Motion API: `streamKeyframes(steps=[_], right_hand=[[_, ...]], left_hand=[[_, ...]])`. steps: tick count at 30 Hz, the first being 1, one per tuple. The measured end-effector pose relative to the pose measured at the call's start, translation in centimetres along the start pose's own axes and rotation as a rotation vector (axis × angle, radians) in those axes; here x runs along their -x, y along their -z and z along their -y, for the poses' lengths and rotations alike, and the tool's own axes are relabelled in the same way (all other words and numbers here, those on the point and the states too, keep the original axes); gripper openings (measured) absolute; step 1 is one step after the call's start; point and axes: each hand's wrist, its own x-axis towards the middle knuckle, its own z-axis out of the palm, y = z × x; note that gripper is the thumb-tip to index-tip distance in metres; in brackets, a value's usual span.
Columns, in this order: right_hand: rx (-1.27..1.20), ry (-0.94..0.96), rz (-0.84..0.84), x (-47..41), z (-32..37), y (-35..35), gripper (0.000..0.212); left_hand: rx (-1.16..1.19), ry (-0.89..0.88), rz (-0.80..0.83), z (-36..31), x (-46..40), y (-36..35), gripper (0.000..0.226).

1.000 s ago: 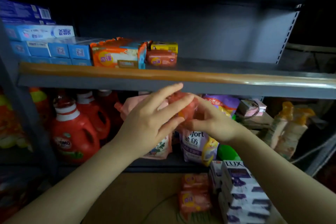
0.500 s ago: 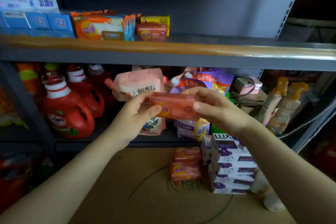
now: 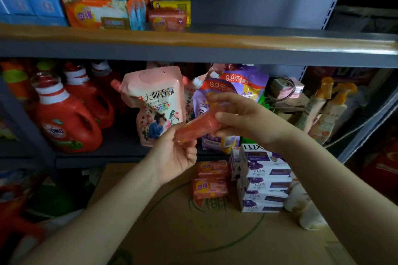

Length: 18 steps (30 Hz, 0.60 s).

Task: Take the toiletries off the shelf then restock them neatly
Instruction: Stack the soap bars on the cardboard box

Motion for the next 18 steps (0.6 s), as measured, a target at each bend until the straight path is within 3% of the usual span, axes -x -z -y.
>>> streamKeyframes(steps=[7, 9, 12, 15, 18], right_hand=[[-0.069, -0.184, -0.072, -0.6, -3.3, -0.5, 0.018], [0.09, -0.189, -0.092, -0.8, -4.4, -0.3, 0.015], [0.383, -0.13, -0.192, -0.7, -5.4, 0.7, 0.01], [0.426, -0.111, -0.226, -0.4, -5.6, 1.3, 0.017], [0.446, -0.09, -0.194, 0.1, -5.6, 1.2, 0.02]], left_hand=[[-0.149, 0.265, -0.047, 1.2, 1.5, 1.2, 0.04], [-0.224, 0.206, -0.132, 1.7, 1.3, 2.0, 0.034], [-0.543, -0.012, -0.275, 2.6, 0.7, 3.4, 0.021], [-0.865, -0.106, -0.356, 3.8, 0.2, 4.3, 0.02], [-1.04, -0.094, -0.345, 5.2, -0.4, 4.5, 0.02]])
